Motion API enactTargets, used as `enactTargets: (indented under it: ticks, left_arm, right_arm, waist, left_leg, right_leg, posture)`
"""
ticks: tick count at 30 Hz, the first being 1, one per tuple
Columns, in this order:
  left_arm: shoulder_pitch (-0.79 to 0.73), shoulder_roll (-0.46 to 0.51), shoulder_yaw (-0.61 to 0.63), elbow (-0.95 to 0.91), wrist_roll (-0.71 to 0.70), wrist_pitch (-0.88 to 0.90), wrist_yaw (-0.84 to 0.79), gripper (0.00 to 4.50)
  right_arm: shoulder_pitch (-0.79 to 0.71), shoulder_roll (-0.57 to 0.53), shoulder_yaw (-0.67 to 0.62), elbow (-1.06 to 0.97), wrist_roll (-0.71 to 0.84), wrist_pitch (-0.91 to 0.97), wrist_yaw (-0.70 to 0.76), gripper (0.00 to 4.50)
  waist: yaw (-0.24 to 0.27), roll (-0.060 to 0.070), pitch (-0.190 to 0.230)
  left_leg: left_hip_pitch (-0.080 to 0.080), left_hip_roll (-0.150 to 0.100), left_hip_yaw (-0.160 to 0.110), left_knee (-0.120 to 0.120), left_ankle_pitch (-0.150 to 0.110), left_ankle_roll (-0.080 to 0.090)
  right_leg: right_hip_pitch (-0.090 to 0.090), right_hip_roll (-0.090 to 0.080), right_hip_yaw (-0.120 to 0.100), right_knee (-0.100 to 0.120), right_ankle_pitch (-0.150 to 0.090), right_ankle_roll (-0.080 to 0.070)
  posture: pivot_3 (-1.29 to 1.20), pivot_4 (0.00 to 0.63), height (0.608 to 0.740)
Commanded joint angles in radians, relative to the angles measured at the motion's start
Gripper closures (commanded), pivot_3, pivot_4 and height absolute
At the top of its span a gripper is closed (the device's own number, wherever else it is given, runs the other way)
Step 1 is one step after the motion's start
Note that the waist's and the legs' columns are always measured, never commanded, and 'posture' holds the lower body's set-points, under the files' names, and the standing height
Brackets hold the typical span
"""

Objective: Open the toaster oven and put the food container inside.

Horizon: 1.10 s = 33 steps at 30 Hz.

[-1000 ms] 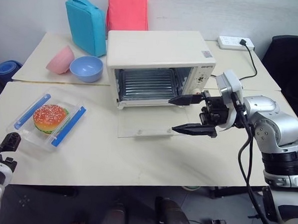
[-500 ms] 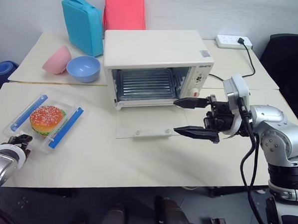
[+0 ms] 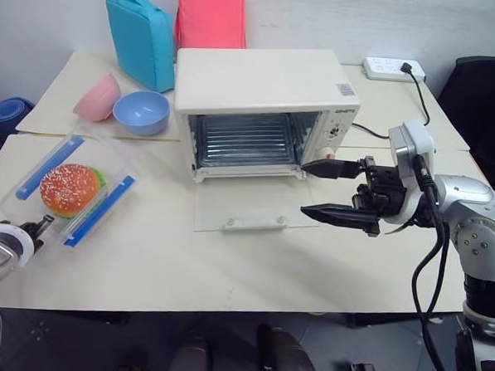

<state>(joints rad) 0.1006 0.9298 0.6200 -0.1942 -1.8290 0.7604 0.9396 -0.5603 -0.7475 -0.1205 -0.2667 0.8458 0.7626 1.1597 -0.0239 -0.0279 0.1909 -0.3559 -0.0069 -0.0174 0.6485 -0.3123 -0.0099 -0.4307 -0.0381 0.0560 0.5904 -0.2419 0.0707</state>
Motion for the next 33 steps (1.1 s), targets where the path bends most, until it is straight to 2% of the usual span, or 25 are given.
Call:
enactTargets:
  ticks: [1, 7, 10, 13, 18, 25, 27, 29, 33]
  left_arm:
    - [-0.007, 0.075, 0.019, -0.048, 0.001, 0.097, -0.185, 4.41]
    - [0.000, 0.184, -0.012, -0.139, -0.073, 0.234, -0.392, 4.41]
    - [-0.062, 0.223, -0.106, -0.155, -0.114, 0.231, -0.410, 4.41]
    - [-0.198, 0.231, -0.254, -0.133, -0.125, 0.205, -0.362, 4.41]
    - [-0.526, 0.115, -0.536, -0.035, -0.098, 0.209, -0.226, 4.41]
    - [-0.818, -0.113, -0.748, 0.139, 0.000, 0.277, -0.105, 4.41]
    - [-0.857, -0.156, -0.761, 0.172, 0.035, 0.295, -0.090, 3.71]
    - [-0.883, -0.196, -0.754, 0.193, 0.056, 0.300, -0.085, 3.19]
    - [-0.903, -0.225, -0.715, 0.202, 0.123, 0.319, -0.135, 1.97]
  right_arm:
    - [0.015, -0.024, -0.038, -0.046, -0.013, -0.038, -0.019, 0.00]
    - [0.076, -0.040, -0.063, -0.071, -0.020, -0.060, -0.040, 0.00]
    - [0.098, -0.044, -0.076, -0.086, -0.015, -0.062, -0.054, 0.00]
    - [0.119, -0.047, -0.093, -0.095, -0.016, -0.065, -0.069, 0.00]
    - [0.174, -0.073, -0.146, -0.118, -0.010, -0.066, -0.076, 0.00]
    - [0.271, -0.083, -0.220, -0.162, -0.008, -0.075, -0.111, 0.00]
    - [0.293, -0.081, -0.231, -0.172, -0.015, -0.085, -0.128, 0.00]
    - [0.324, -0.081, -0.235, -0.175, -0.041, -0.106, -0.140, 0.00]
    - [0.367, -0.079, -0.235, -0.177, -0.087, -0.149, -0.166, 0.00]
  waist:
    - [-0.001, 0.000, 0.000]
    - [-0.004, 0.000, 0.000]
    - [-0.003, 0.002, 0.001]
    - [-0.001, 0.002, 0.001]
    - [0.010, 0.002, 0.001]
    - [0.027, 0.001, 0.001]
    - [0.031, 0.001, 0.001]
    - [0.030, 0.001, 0.001]
    - [0.025, 0.001, 0.001]
  left_leg:
    - [0.000, 0.000, 0.000, 0.000, 0.000, 0.000]
    - [-0.002, 0.000, 0.000, -0.001, -0.001, 0.000]
    - [-0.005, 0.000, 0.001, -0.002, 0.000, -0.001]
    - [-0.008, 0.001, -0.001, 0.000, 0.001, -0.003]
    - [-0.012, 0.000, -0.001, 0.002, 0.002, -0.003]
    - [-0.013, 0.000, 0.002, 0.006, 0.002, -0.003]
    - [-0.013, 0.000, 0.001, 0.007, 0.002, -0.003]
    - [-0.013, 0.000, 0.002, 0.008, 0.002, -0.004]
    - [-0.012, -0.001, 0.003, 0.011, 0.002, -0.004]
  right_leg:
    - [0.000, 0.000, 0.000, 0.000, 0.000, 0.000]
    - [-0.004, 0.000, 0.002, 0.000, 0.000, 0.000]
    - [-0.009, 0.000, 0.003, 0.002, 0.001, 0.002]
    - [-0.012, 0.001, 0.003, 0.005, 0.002, 0.004]
    - [-0.014, 0.003, 0.001, 0.007, 0.005, 0.009]
    - [-0.014, 0.005, 0.001, 0.006, 0.008, 0.014]
    - [-0.014, 0.006, 0.001, 0.007, 0.008, 0.015]
    - [-0.014, 0.007, 0.001, 0.007, 0.008, 0.015]
    - [-0.014, 0.010, 0.002, 0.012, 0.009, 0.015]
  posture:
    - [0.00, 0.150, 0.740]
    - [0.00, 0.150, 0.740]
    - [0.00, 0.150, 0.740]
    - [0.00, 0.150, 0.740]
    - [0.00, 0.150, 0.740]
    - [0.00, 0.150, 0.740]
    - [0.00, 0.150, 0.740]
    - [0.00, 0.150, 0.740]
    - [0.00, 0.150, 0.740]
